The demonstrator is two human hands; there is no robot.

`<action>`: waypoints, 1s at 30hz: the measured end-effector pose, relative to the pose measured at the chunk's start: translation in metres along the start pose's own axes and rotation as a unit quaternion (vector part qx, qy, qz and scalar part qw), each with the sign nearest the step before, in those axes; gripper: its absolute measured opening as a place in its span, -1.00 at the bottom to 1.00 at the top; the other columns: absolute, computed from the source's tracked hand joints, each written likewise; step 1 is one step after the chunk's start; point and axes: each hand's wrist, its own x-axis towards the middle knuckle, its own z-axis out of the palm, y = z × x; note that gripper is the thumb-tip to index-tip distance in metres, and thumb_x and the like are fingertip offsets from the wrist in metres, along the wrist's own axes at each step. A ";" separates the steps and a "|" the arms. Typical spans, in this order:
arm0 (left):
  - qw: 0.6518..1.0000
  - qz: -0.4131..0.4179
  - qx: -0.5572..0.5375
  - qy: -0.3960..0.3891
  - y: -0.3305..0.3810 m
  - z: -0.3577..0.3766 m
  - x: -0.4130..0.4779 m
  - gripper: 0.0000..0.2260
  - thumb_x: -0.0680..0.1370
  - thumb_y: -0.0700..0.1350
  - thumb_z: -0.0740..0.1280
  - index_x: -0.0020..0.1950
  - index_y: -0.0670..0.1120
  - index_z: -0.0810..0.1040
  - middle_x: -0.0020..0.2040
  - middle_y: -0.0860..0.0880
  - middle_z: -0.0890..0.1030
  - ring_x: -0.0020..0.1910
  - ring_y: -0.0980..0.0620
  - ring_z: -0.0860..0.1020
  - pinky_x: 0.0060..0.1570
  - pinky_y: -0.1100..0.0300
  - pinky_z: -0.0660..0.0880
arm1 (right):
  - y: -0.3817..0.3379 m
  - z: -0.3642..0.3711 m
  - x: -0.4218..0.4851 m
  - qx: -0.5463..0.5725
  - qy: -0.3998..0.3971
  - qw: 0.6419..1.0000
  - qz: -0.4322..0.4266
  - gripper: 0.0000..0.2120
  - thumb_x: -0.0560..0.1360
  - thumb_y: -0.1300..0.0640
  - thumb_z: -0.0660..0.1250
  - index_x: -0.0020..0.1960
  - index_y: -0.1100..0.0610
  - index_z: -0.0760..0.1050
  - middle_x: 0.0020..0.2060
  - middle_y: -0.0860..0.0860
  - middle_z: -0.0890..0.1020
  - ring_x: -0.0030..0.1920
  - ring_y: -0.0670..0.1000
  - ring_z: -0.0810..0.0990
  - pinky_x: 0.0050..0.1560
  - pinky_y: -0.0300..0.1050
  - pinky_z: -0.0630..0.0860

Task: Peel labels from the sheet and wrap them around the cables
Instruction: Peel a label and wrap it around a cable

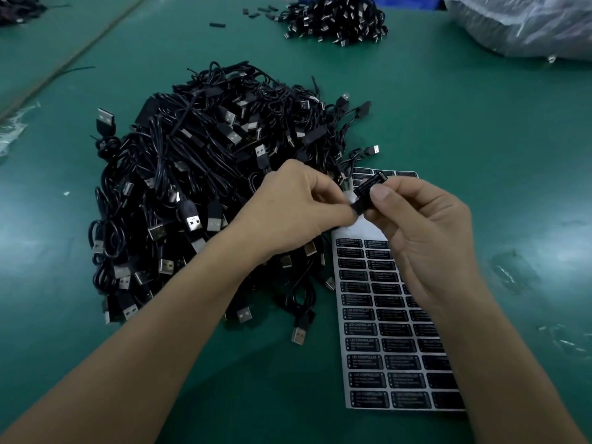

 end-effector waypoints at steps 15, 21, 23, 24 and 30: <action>0.996 0.028 -0.084 -0.011 -0.003 0.002 0.001 -0.96 0.54 -0.23 0.46 -0.11 -0.14 0.69 -0.32 0.01 0.69 -0.40 0.25 0.55 -0.39 0.45 0.42 | -0.002 0.005 -0.004 -0.031 0.015 0.999 0.020 -0.74 0.54 0.27 0.41 -0.26 0.02 0.69 -0.31 0.02 0.70 -0.22 -0.02 0.67 -0.16 -0.23 0.56; 0.995 0.024 -0.084 -0.038 -0.004 -0.002 0.002 -0.98 0.49 -0.21 0.51 -0.11 -0.11 0.71 -0.34 0.01 0.68 -0.38 0.21 0.57 -0.36 0.40 0.49 | -0.002 0.004 -0.003 -0.033 0.013 0.999 0.013 -0.75 0.53 0.28 0.41 -0.26 0.04 0.70 -0.32 0.03 0.69 -0.24 -0.02 0.64 -0.15 -0.23 0.56; 0.995 0.026 -0.084 -0.045 -0.004 -0.003 0.002 -0.94 0.46 -0.23 0.53 -0.12 -0.10 0.71 -0.34 0.01 0.69 -0.37 0.21 0.58 -0.35 0.39 0.50 | -0.001 0.004 -0.002 -0.033 0.019 0.999 0.015 -0.79 0.53 0.28 0.42 -0.24 0.07 0.69 -0.31 0.05 0.68 -0.23 0.00 0.64 -0.14 -0.21 0.57; 0.995 0.027 -0.083 -0.045 -0.004 -0.003 0.002 -0.94 0.46 -0.23 0.53 -0.12 -0.09 0.71 -0.33 0.01 0.69 -0.37 0.20 0.59 -0.35 0.39 0.50 | -0.001 0.004 -0.002 -0.034 0.021 0.999 0.016 -0.80 0.52 0.28 0.42 -0.23 0.07 0.68 -0.31 0.05 0.68 -0.22 0.00 0.63 -0.14 -0.21 0.57; 0.995 0.017 -0.091 -0.034 -0.005 -0.001 0.002 -0.93 0.44 -0.20 0.55 -0.17 -0.06 0.70 -0.36 0.02 0.68 -0.39 0.20 0.58 -0.36 0.39 0.49 | 0.000 0.003 -0.002 -0.044 0.027 0.999 0.013 -0.80 0.51 0.27 0.44 -0.24 0.06 0.69 -0.31 0.05 0.69 -0.21 0.02 0.64 -0.16 -0.23 0.57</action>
